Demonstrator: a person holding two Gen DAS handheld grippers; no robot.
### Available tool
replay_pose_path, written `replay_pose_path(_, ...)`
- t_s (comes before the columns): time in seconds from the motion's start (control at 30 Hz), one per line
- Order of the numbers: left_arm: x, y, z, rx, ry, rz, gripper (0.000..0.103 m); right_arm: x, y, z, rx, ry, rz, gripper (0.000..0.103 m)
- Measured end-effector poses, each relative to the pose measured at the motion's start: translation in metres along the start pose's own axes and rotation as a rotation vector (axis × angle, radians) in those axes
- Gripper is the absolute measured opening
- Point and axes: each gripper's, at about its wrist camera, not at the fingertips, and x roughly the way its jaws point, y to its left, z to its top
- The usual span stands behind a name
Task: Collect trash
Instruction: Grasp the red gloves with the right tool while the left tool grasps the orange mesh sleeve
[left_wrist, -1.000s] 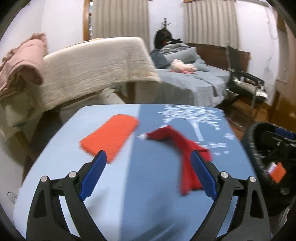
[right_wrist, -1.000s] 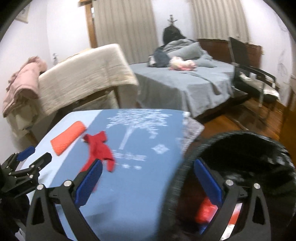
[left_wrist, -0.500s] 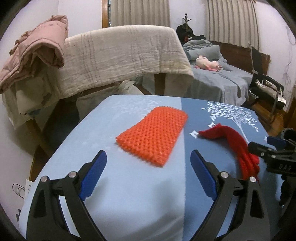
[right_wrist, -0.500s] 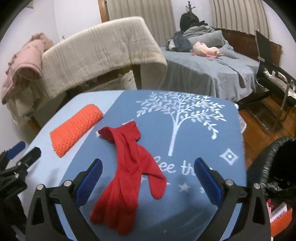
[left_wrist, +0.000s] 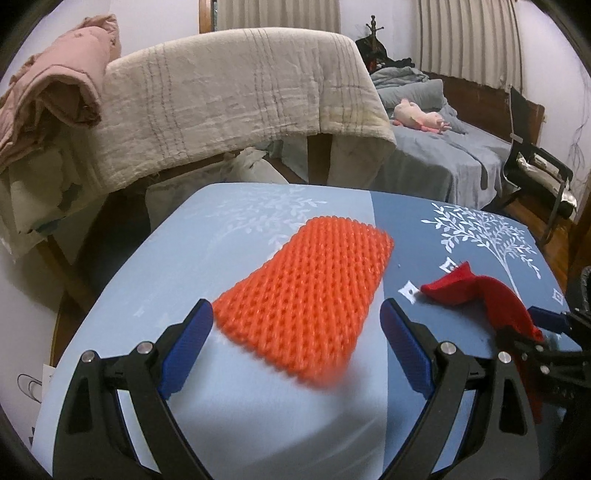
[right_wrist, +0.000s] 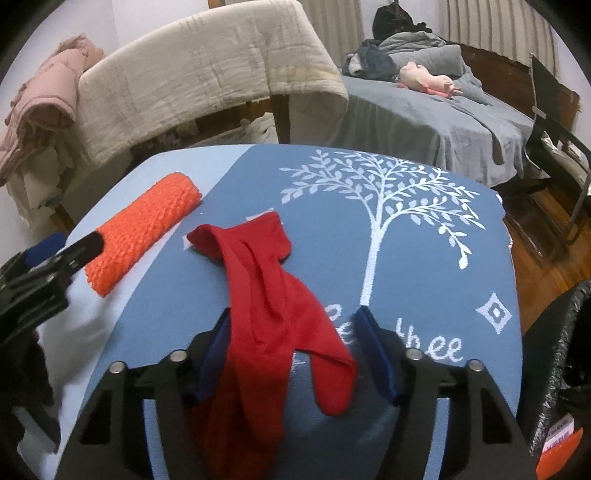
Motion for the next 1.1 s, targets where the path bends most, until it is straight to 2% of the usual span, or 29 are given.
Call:
replay_pose_path(0.27, 0.027, -0.001, 0.001, -0.031, 0.100, -0.049, 0.078, 0.002, 0.005, 0.002, 0.001, -0.002, 0.042, 0.029)
replay_pose_path(0.43, 0.036, -0.008, -0.001, -0.002, 0.144, -0.048, 0.078, 0.004, 0.004, 0.004, 0.017, -0.002, 0.069, 0.019)
replay_pose_path(0.6, 0.038, -0.011, -0.001, 0.012, 0.155, -0.018, 0.064, 0.005, 0.004, 0.005, 0.022, -0.006, 0.074, 0.018)
replay_pose_path(0.7, 0.038, -0.009, 0.000, 0.006, 0.150, -0.003, 0.051, 0.004, 0.004, 0.005, 0.021, -0.008, 0.073, 0.018)
replay_pose_path(0.77, 0.037, -0.007, 0.000, -0.002, 0.147, 0.020, 0.039, 0.002, 0.004, 0.005, 0.022, -0.014, 0.071, 0.018)
replay_pose_path(0.87, 0.035, -0.001, 0.000, -0.029, 0.140, 0.033, 0.028, -0.002, 0.005, 0.007, 0.016, -0.024, 0.068, 0.018)
replay_pose_path(1.1, 0.021, 0.001, 0.000, -0.048, 0.106, 0.022, 0.024, -0.020, 0.002, 0.011, 0.022, -0.057, 0.086, 0.018)
